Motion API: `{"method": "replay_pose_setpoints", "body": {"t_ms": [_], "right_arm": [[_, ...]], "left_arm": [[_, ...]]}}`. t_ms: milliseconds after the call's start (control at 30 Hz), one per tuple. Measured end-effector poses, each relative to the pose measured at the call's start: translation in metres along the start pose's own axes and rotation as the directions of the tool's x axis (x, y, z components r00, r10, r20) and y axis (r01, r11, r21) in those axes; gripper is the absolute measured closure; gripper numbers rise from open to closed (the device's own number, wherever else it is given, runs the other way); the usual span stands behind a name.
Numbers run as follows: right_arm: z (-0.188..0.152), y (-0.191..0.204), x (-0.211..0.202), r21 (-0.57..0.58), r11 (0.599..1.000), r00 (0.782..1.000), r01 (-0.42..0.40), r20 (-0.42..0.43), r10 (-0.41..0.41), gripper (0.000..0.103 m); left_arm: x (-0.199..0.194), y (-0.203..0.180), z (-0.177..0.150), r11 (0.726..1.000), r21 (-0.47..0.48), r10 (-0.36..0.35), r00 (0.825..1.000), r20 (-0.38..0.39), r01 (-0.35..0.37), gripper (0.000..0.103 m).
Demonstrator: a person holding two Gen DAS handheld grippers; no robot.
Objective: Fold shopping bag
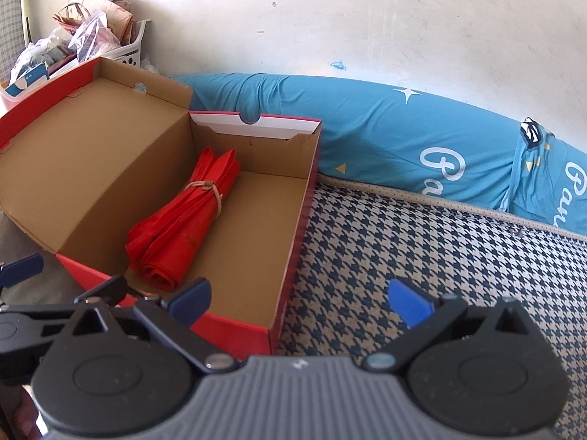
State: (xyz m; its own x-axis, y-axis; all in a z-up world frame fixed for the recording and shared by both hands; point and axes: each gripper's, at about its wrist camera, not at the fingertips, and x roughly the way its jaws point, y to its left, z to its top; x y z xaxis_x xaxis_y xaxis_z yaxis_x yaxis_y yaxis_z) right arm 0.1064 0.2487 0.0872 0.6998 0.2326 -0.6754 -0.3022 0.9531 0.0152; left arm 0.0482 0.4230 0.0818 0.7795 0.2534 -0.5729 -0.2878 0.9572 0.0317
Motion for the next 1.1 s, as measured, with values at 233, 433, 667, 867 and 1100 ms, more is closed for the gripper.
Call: {"method": "replay_pose_setpoints", "body": {"t_ms": [233, 433, 667, 867, 1100], "right_arm": [[-0.003, 0.006, 0.0, -0.01, 1.0, 1.0, -0.019, -0.003, 0.019, 0.0], [-0.003, 0.004, 0.0, 0.01, 1.0, 1.0, -0.018, -0.003, 0.019, 0.0], [-0.005, 0.006, 0.0, -0.002, 1.0, 1.0, -0.019, -0.006, 0.019, 0.0], [-0.005, 0.007, 0.0, -0.006, 1.0, 1.0, -0.015, -0.008, 0.015, 0.0], [-0.005, 0.006, 0.0, -0.012, 1.0, 1.0, -0.018, -0.011, 0.018, 0.0]], "left_arm": [[-0.004, 0.009, 0.0, 1.0, -0.014, -0.009, 1.0, 0.019, 0.01, 0.0], [-0.004, 0.006, -0.001, 1.0, -0.005, -0.022, 1.0, 0.013, 0.022, 0.0], [-0.006, 0.0, 0.0, 1.0, 0.001, -0.026, 0.999, 0.019, 0.026, 0.0], [-0.005, -0.003, 0.001, 1.0, 0.005, -0.024, 1.0, 0.02, 0.024, 0.0], [-0.004, -0.005, 0.002, 1.0, -0.01, -0.017, 1.0, 0.018, 0.018, 0.0]]}}
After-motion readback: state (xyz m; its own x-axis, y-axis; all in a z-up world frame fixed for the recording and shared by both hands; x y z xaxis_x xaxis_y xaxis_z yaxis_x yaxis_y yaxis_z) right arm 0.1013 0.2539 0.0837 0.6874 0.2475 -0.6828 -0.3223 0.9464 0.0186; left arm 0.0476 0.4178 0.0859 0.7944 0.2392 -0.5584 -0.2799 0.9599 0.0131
